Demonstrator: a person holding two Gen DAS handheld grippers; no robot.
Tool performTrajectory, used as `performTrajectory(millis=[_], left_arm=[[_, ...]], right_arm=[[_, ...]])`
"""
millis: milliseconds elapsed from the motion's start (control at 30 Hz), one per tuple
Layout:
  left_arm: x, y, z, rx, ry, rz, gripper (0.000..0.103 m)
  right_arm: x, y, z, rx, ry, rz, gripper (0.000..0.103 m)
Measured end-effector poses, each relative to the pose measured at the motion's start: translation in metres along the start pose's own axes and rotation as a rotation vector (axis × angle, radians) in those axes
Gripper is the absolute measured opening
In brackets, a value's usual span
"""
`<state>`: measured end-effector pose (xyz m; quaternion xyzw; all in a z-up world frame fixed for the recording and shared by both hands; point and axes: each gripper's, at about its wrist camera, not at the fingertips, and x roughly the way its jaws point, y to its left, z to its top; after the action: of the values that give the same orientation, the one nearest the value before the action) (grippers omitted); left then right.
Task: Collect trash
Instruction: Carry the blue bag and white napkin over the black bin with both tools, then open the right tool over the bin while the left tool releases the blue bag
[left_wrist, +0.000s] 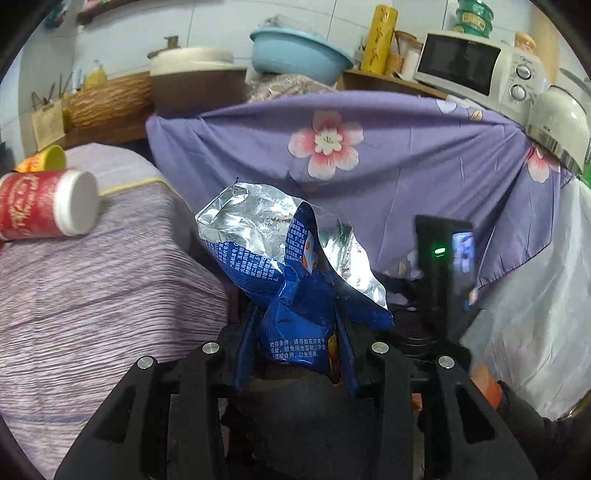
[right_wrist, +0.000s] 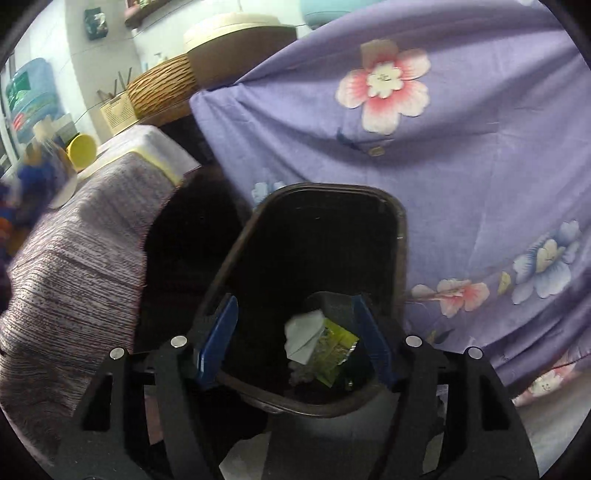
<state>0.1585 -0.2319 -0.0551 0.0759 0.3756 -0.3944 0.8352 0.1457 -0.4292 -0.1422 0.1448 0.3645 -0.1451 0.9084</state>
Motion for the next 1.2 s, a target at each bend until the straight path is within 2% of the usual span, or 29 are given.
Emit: performTrajectory(millis=[133, 267, 633, 767, 800, 833, 1000, 1200], left_arm=[[0.025, -0.005, 0.004, 0.011, 0.031, 0.001, 0.039], [0.056, -0.012, 0.009, 0.008, 0.072, -0.017, 0.039], [0.126, -0.033, 0.008, 0.046, 0.162, -0.010, 0.041], [0.135, -0.040, 0.004, 0.083, 0.181, 0.004, 0.055], [0.137, -0.041, 0.004, 0.086, 0.184, 0.002, 0.069], [0.136, -0.042, 0.003, 0.085, 0.183, 0.003, 0.078], [0.123, -0.041, 0.000, 0.077, 0.142, -0.006, 0.089], [0.103, -0.038, -0.001, 0.047, 0.115, -0.007, 0.091]], right_arm=[[-0.013, -0.022, 0.003, 0.025, -0.024, -0.052, 0.066], [-0.027, -0.044, 0.004, 0.065, -0.043, -0.095, 0.073], [-0.047, -0.086, -0.001, 0.138, -0.062, -0.166, 0.074], [-0.050, -0.094, -0.002, 0.157, -0.063, -0.176, 0.074], [-0.050, -0.095, -0.002, 0.159, -0.063, -0.177, 0.074], [-0.050, -0.095, -0.002, 0.160, -0.062, -0.179, 0.074], [-0.050, -0.095, -0.001, 0.159, -0.062, -0.178, 0.075], [-0.051, -0.087, 0.002, 0.145, -0.066, -0.170, 0.075]])
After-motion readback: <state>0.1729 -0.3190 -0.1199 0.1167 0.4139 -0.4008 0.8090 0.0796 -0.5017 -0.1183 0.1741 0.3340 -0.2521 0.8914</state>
